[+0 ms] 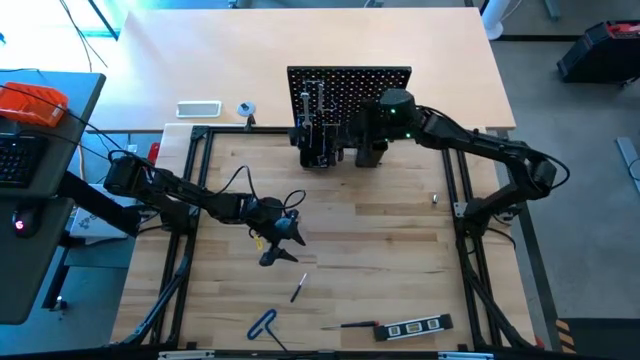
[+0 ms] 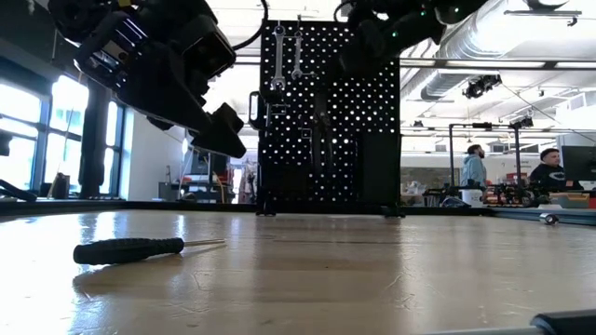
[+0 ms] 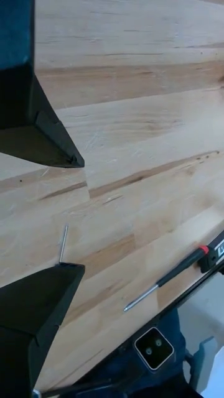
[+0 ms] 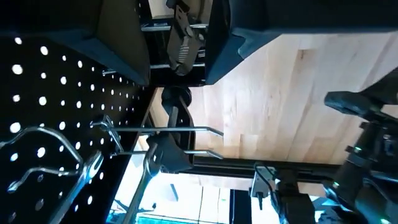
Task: Hang tools onto peg board
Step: Put the pick tool into the right bin on the pegboard
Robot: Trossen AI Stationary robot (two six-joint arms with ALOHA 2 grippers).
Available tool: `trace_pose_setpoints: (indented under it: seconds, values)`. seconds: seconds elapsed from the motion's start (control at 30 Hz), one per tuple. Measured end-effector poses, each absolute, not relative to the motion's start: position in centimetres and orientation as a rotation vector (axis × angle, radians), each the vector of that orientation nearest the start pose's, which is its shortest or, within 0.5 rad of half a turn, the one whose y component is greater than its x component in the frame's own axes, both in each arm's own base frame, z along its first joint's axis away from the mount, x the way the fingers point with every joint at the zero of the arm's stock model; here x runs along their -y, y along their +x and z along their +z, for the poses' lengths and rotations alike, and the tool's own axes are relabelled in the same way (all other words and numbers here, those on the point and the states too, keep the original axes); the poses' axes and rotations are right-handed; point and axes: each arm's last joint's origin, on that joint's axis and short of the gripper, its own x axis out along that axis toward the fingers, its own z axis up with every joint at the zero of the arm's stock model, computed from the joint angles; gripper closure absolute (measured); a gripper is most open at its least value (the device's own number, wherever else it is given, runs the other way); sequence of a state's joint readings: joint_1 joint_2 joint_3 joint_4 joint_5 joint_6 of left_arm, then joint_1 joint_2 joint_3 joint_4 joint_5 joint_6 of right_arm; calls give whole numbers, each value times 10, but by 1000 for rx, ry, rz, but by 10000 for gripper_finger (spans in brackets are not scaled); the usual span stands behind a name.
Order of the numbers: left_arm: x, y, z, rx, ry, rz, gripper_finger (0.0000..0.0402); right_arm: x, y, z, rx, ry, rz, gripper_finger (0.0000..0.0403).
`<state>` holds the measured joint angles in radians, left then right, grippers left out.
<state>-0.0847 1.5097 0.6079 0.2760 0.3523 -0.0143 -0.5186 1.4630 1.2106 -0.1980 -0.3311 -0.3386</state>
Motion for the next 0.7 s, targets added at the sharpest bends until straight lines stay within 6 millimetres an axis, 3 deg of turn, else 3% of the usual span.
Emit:
trace_pose_setpoints:
  seconds: [0.33,0.7]
  values:
    - [47,271,150,-725,-138,-454,145,110,281,343,-441,-162,-38,253]
    - [90,258,148,-803,-185,-575,145,27,273,337,-627,-58,221,253]
